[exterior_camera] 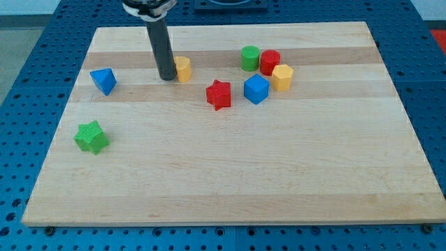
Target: Move the yellow heart above the red star
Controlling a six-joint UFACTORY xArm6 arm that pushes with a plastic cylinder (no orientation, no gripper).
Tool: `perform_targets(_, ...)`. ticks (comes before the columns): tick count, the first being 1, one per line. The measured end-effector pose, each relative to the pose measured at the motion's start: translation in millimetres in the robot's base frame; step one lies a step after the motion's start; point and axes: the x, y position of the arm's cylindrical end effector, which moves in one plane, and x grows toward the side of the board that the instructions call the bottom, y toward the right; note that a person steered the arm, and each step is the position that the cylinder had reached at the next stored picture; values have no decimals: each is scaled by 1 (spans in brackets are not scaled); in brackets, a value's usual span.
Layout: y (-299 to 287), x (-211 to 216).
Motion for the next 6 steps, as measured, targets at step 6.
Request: perform_targets(6, 32, -2)
